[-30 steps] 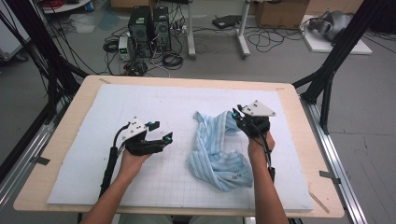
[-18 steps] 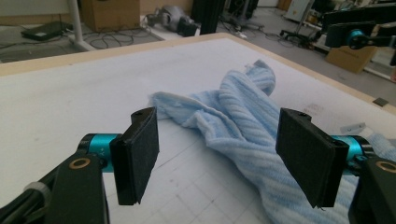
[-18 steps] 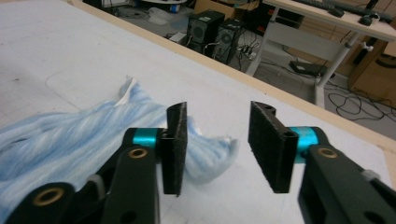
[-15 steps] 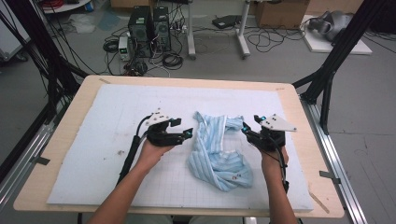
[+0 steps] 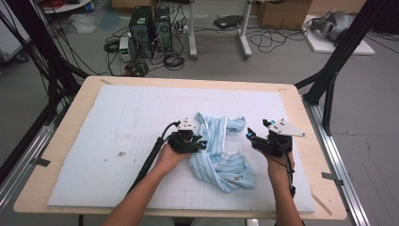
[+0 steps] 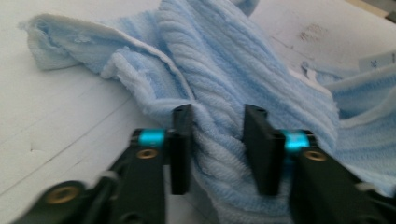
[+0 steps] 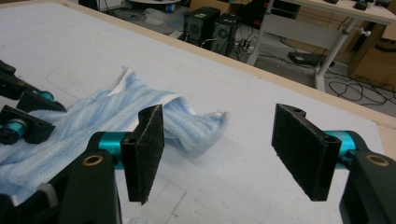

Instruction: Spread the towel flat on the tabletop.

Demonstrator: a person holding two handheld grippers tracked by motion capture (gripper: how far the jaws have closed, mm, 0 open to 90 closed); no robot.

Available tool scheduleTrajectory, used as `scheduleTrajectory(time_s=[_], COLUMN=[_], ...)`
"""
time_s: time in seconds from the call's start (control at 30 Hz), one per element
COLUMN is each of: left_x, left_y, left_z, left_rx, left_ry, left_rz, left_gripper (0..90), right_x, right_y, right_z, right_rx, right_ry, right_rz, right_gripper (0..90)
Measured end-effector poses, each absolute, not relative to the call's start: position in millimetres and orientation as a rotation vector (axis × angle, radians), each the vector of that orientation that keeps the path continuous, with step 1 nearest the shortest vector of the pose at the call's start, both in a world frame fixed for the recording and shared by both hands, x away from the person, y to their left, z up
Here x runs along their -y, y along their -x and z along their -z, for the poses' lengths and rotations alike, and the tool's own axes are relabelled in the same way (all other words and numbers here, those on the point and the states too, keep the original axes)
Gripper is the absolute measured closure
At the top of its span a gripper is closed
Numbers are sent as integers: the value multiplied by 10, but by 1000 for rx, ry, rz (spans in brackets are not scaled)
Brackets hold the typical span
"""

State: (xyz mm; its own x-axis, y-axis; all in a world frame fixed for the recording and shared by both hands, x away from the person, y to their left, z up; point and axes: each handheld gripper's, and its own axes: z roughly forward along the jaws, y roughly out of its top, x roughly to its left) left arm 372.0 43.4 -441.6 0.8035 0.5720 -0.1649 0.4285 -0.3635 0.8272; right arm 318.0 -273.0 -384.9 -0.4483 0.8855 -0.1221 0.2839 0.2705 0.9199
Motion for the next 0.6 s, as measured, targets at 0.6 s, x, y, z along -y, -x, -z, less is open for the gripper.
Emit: scheduleTrajectory(time_s=[0.6], left_x=[-1348], left_y=[-3754], left_z=[4138], left_rx=[-772], left_ry=[-1696], left_rz=[-365], left_gripper=[828], right_x=[2465], right_y=[-3294], right_z=[3985], right_rx=[-2033], right_ry=[-1064], right_rz=[-1182], right_gripper=[374])
